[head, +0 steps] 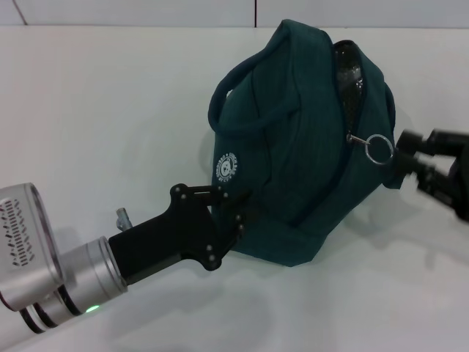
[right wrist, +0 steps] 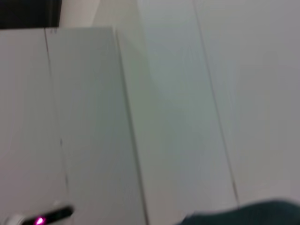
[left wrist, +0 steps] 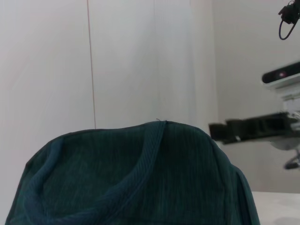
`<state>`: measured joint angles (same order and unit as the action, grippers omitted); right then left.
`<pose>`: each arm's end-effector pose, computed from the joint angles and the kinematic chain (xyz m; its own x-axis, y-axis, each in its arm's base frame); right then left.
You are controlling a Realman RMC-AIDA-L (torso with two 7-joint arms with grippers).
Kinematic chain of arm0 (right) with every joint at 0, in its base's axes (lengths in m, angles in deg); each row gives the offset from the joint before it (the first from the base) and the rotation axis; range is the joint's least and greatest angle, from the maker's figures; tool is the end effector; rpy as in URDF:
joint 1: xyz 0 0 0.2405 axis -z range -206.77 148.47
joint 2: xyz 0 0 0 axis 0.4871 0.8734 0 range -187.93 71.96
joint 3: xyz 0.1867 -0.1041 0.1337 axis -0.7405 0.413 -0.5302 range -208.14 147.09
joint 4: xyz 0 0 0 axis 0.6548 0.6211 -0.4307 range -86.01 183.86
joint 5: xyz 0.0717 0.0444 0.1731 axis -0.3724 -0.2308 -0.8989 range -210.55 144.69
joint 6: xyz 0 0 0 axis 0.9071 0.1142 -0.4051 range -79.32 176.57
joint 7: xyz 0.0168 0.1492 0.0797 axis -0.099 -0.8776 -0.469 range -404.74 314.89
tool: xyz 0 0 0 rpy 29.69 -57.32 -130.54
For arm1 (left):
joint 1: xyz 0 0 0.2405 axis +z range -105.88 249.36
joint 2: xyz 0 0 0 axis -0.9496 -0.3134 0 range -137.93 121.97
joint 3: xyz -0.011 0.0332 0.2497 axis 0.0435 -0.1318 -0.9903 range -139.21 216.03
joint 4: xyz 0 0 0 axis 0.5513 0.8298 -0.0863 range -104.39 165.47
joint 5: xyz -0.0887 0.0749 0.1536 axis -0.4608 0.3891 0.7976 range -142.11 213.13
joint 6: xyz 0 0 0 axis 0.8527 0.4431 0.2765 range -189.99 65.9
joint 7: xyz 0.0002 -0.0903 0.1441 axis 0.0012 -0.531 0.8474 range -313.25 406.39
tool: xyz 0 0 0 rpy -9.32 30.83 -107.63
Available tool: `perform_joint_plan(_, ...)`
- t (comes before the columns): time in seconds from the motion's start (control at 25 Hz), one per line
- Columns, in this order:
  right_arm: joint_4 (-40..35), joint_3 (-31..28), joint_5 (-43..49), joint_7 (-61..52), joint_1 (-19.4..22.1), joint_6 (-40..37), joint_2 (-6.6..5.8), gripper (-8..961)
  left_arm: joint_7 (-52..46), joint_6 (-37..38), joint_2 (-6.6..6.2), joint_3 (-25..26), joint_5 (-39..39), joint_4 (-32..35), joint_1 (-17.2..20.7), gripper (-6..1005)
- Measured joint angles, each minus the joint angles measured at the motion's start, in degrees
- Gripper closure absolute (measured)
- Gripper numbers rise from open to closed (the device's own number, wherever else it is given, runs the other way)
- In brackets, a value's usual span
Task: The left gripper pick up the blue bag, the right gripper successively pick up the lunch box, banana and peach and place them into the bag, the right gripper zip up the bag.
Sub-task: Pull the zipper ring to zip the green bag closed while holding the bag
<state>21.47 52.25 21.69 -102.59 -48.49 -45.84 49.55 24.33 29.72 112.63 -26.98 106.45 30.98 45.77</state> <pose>0.2349 0.2793 0.0199 0.6330 -0.0699 -0.7710 -0.3219 -0.9295 -0.1800 -0.2317 0.2449 -0.0883 0.6985 -0.0650 0.7126 0.2789 -0.8924 -0.3548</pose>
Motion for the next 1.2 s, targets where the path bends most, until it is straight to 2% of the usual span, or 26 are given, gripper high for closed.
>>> perform_joint_plan(0.24, -0.2, -1.2, 2.9, 1.5, 1.1, 0.4, 1.52, 751, 0.0, -0.3, 0.01, -0.1, 0.0, 0.0, -0.4, 830)
perform_joint_plan(0.48, -0.7, -5.1, 3.0, 3.2, 2.1, 0.3, 2.96, 502, 0.0, -0.7, 0.10, -0.1, 0.0, 0.0, -0.5, 830)
perform_joint_plan(0.68, -0.5, -6.9, 3.3, 2.3, 1.9, 1.7, 3.20, 340, 0.0, -0.8, 0.09, 0.0, 0.0, 0.0, -0.5, 830)
perform_joint_plan(0.92, -0.4, -7.3, 8.2, -0.9, -0.4, 4.0, 3.34, 337, 0.0, -0.8, 0.06, 0.0, 0.0, 0.0, -1.0, 831)
perform_joint_plan(1.2, -0.7, -7.1, 12.8, -3.2, -1.5, 2.3, 3.50, 340, 0.0, -0.8, 0.06, 0.0, 0.0, 0.0, -1.1, 831)
